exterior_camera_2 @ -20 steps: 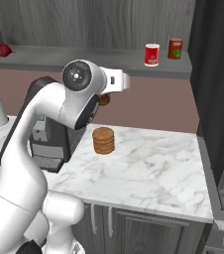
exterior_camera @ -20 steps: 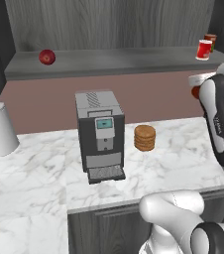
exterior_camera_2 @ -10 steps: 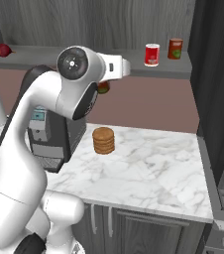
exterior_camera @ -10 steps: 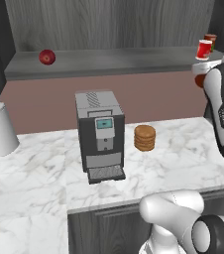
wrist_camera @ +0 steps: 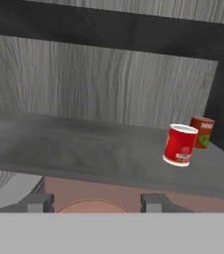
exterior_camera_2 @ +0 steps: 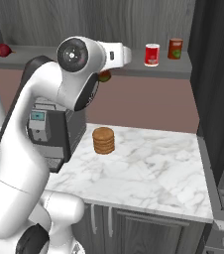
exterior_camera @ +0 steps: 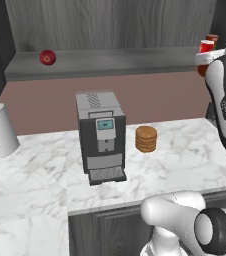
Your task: Pick the cans from the counter and place them in their designated side in the cabinet.
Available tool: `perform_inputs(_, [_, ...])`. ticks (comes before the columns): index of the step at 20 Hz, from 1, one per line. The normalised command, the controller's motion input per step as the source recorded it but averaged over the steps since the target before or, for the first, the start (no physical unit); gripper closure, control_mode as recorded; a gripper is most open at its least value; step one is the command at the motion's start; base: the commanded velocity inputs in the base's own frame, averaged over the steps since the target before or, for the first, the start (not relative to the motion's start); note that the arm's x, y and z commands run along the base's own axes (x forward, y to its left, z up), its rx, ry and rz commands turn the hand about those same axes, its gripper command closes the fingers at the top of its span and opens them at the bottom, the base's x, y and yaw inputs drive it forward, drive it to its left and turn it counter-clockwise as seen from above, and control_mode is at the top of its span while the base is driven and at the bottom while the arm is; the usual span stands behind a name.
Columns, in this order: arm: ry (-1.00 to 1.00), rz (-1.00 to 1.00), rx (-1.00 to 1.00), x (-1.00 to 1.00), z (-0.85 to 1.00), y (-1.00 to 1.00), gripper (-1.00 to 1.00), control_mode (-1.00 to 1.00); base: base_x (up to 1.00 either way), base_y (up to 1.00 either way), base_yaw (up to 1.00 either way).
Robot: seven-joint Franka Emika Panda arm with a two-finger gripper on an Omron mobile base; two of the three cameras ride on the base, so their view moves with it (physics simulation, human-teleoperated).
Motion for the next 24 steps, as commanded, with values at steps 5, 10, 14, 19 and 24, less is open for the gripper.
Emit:
perform_inputs(5, [-0.05, 0.0, -0.01, 0.35, 0.13, -0.01, 1.0, -1.0, 0.0, 0.0, 0.0])
perform_inputs(10, [-0.01, 0.0, -0.02, 0.35, 0.11, -0.1, 1.0, -1.0, 0.0, 0.0, 0.0])
perform_inputs(14, [0.0, 0.0, -0.02, 0.34, 0.13, -0.15, 1.0, -1.0, 0.0, 0.0, 0.0])
perform_inputs(19, [0.0, 0.0, -0.01, 0.38, 0.07, -0.11, 1.0, -1.0, 0.0, 0.0, 0.0])
perform_inputs(24, [0.0, 0.0, -0.01, 0.39, 0.01, -0.13, 1.0, -1.0, 0.0, 0.0, 0.0])
